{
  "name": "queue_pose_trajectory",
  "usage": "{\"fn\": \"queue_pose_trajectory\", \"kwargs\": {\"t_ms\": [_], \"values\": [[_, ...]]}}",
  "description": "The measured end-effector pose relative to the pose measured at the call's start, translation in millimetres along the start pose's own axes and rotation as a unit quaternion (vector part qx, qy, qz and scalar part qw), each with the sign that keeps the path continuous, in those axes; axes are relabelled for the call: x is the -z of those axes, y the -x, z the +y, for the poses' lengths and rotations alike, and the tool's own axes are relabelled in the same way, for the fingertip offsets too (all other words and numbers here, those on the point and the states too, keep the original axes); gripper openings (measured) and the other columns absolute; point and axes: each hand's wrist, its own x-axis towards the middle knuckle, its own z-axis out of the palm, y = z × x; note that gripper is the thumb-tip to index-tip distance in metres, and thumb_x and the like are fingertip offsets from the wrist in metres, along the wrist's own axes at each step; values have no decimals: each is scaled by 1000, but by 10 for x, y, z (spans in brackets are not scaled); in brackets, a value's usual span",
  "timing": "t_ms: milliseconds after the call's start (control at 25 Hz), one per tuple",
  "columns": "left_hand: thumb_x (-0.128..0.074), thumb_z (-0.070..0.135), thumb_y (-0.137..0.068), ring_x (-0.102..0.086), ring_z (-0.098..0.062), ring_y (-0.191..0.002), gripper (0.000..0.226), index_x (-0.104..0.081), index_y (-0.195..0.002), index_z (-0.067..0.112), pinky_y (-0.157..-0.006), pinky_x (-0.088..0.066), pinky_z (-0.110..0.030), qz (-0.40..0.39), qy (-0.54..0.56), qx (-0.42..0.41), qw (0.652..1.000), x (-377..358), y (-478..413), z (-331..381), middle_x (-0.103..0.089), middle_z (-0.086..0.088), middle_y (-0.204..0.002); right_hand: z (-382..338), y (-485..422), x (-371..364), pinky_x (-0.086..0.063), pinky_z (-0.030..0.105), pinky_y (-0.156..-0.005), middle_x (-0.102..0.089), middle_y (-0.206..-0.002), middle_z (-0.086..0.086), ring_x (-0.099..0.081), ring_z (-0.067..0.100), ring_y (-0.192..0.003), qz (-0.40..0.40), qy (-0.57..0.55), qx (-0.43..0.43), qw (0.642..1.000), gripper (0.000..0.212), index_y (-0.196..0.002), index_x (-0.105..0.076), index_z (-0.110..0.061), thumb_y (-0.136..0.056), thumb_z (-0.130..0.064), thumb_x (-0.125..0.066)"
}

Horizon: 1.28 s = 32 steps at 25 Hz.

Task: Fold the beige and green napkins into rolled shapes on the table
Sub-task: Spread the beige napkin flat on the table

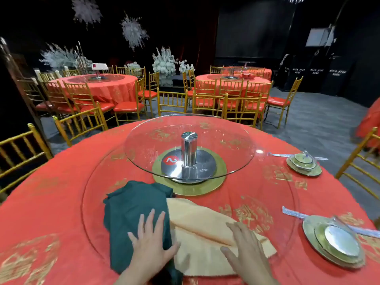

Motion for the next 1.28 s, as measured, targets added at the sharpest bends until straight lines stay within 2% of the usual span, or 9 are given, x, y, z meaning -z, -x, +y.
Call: {"fn": "queue_pose_trajectory", "kwargs": {"t_ms": [200, 360, 520, 680, 840, 960, 1080, 1160, 1280], "values": [[-13, 82, -53, 24, -25, -141, 110, 11, -147, 32, -108, -8, -65, 56, -15, 1, 998, -236, -370, -123, 26, 3, -154, -36, -426, -302, -20, 41, -112, -16, -152, -17, -10, 10, -137, 73, -3, 6, 997, 59, -141, -23, -48, -89, -49, -49], [-31, 79, -67, 27, -30, -140, 106, 16, -147, 28, -106, -1, -68, 38, -41, 2, 998, -423, -332, -221, 28, -5, -154, -172, -407, -575, -22, 34, -107, -25, -149, -15, -24, 16, -132, 142, 43, -15, 989, 56, -140, -27, -47, -89, -52, -49], [-43, 59, -81, 24, -34, -140, 96, 15, -148, 21, -103, -4, -71, 22, -61, -24, 998, -477, -215, -326, 28, -7, -153, -482, -278, -734, -30, 35, -101, -35, -143, -11, -30, 16, -127, 175, 7, -70, 982, 53, -139, -35, -41, -89, -48, -51], [-35, 46, -91, 16, -33, -143, 76, 11, -149, 28, -109, -5, -65, 50, -98, -48, 993, -396, -299, -744, 21, 0, -156, -677, -94, -810, -29, 37, -102, -30, -146, -9, -28, 18, -129, 155, 6, -102, 983, 50, -137, -36, -41, -90, -49, -49], [-27, 53, -94, 10, -33, -144, 63, 7, -147, 42, -110, -8, -62, 17, -84, -14, 996, -310, -550, -1285, 14, 5, -158, -780, 58, -953, -23, 40, -109, -17, -154, -8, -19, 19, -138, 108, 27, -93, 989, 55, -141, -29, -41, -90, -52, -45], [-22, 58, -95, 10, -30, -145, 59, 5, -146, 46, -109, -6, -63, -11, -71, 4, 997, -249, -713, -1575, 12, 8, -158, -915, 103, -1180, -14, 39, -114, -6, -158, -9, -6, 14, -144, 38, 45, -62, 996, 77, -144, -21, -43, -74, -74, -16], [-20, 50, -98, 9, -31, -145, 53, 3, -145, 46, -109, -8, -64, -22, -114, 4, 993, -156, -900, -1856, 14, 6, -158, -970, 137, -1301, -1, 37, -116, -1, -158, -10, 4, 10, -145, -16, 71, -41, 997, 101, -145, -16, -45, -57, -86, 11], [-21, 42, -99, 9, -35, -144, 50, -2, -145, 48, -107, -10, -65, -42, -163, 8, 986, -58, -1013, -2039, 16, 3, -158, -936, 154, -1288, 1, 37, -116, 1, -158, -12, 6, 9, -145, -34, 83, -33, 995, 106, -145, -14, -46, -48, -78, 18], [-23, 42, -98, 5, -36, -144, 51, -5, -145, 47, -106, -12, -63, -49, -189, 31, 980, 81, -1119, -2208, 14, -1, -158, -804, 160, -1234, 0, 37, -116, 2, -158, -14, 6, 8, -145, -45, 95, -14, 994, 107, -144, -12, -48, -47, -80, 22]]}}
